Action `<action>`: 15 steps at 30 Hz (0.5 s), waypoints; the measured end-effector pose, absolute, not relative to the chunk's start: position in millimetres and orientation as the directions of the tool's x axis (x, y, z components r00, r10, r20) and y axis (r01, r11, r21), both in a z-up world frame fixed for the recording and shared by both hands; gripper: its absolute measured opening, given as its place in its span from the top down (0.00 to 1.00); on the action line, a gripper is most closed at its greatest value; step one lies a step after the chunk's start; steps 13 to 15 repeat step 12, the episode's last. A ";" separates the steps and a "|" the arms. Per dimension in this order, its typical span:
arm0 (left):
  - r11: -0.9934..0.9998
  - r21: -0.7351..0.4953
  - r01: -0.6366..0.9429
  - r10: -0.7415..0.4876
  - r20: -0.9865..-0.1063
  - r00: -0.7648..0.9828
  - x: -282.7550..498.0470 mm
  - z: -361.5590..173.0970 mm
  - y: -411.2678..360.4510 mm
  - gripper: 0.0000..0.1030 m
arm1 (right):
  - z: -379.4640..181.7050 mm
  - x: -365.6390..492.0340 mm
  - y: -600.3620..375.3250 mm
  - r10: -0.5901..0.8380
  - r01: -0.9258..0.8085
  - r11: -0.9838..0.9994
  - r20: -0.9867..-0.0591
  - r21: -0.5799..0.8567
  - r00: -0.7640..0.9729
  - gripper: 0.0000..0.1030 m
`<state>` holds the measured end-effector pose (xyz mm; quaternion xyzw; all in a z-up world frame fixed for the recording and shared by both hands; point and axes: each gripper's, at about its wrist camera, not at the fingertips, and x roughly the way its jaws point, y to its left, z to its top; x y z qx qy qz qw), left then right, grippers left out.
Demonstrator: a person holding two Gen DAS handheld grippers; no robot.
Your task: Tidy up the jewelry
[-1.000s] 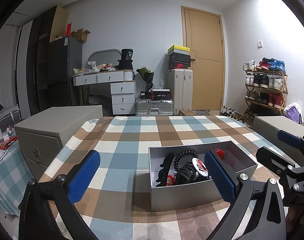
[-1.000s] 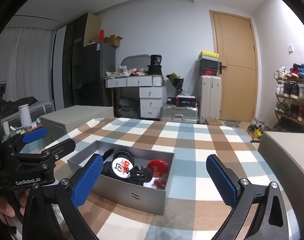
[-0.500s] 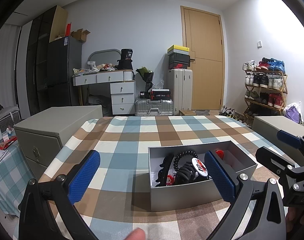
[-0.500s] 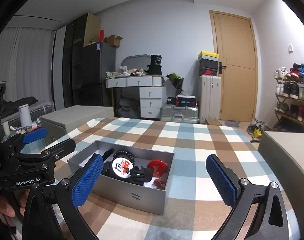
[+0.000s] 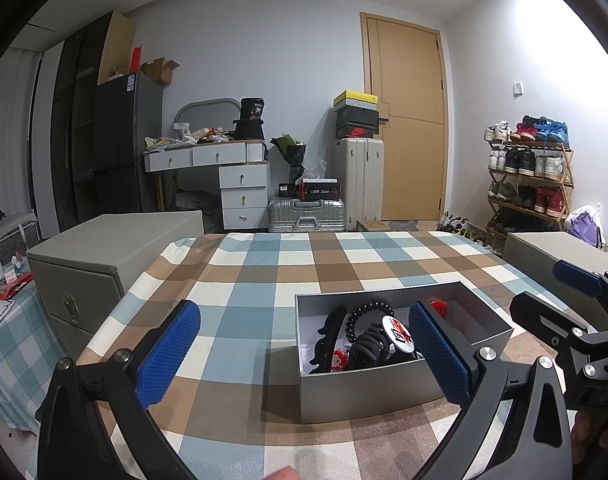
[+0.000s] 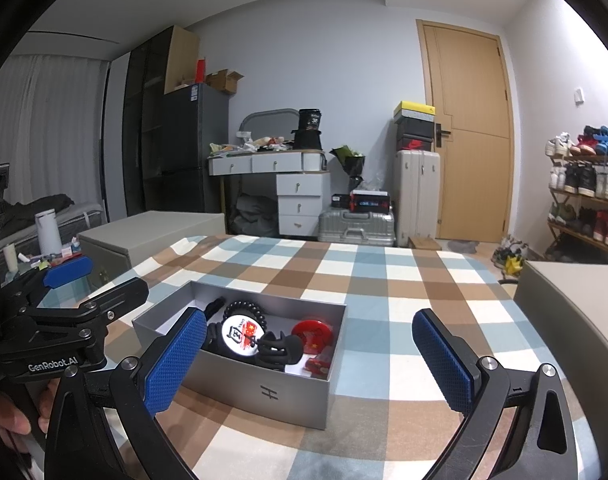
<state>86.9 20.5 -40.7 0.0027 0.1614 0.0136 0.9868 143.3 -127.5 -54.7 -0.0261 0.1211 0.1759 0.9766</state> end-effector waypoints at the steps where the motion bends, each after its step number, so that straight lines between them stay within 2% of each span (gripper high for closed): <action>1: 1.000 0.009 -0.025 0.027 -0.318 0.948 86.8 -40.7 20.4 0.01 | -54.8 143.1 -127.9 0.337 -0.350 0.937 -0.246 -0.008 0.909 0.00; 15: 1.000 0.008 -0.007 0.010 -0.318 0.948 88.3 -39.1 18.9 0.01 | -54.6 142.3 -127.9 0.337 -0.350 0.937 -0.246 -0.008 0.909 0.00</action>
